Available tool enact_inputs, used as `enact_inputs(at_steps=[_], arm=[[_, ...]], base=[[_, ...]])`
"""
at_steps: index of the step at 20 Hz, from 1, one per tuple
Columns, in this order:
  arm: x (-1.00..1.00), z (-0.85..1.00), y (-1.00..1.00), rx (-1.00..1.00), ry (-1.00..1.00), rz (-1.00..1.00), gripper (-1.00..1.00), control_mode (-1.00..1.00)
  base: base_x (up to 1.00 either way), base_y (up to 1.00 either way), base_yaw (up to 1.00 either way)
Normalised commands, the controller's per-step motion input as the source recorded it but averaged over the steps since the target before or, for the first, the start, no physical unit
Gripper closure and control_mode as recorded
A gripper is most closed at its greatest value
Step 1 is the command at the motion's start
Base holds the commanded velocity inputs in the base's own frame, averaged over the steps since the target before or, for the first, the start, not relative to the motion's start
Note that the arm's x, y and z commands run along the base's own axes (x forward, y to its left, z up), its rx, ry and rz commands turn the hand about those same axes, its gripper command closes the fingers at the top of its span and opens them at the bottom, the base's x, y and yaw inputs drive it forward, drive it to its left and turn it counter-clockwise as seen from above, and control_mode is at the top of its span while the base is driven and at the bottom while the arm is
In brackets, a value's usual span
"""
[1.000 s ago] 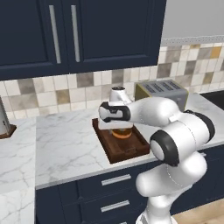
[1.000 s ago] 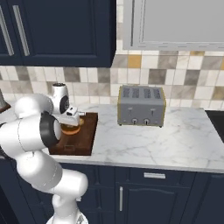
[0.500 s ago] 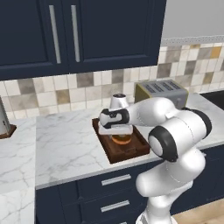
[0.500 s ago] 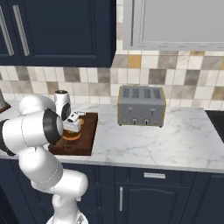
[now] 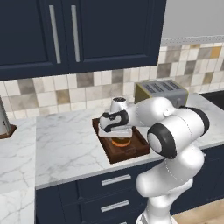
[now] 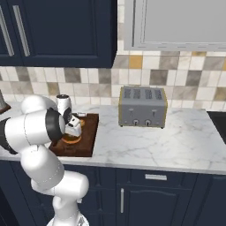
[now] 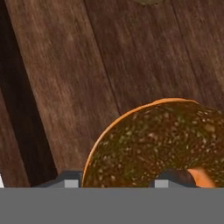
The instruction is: Move the dessert items from the plate to the tray.
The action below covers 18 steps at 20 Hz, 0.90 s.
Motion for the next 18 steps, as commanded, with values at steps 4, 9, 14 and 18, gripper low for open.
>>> enact_inputs(at_steps=[4, 9, 14, 18], arm=[[0.00, -0.01, 0.00, 0.00, 0.00, -0.02, -1.00, -1.00], [-0.06, 0.44, 0.07, -0.08, 0.00, 0.00, -1.00, -1.00], [-0.38, 0.50, 0.19, -0.12, -0.16, 0.00, -1.00, -1.00], [-0.71, 0.92, 0.11, -0.09, -0.25, 0.00, -1.00, -1.00]], base=[[0.00, 0.00, 0.00], [0.00, 0.00, 0.00], [0.00, 0.00, 0.00], [0.00, 0.00, 0.00]])
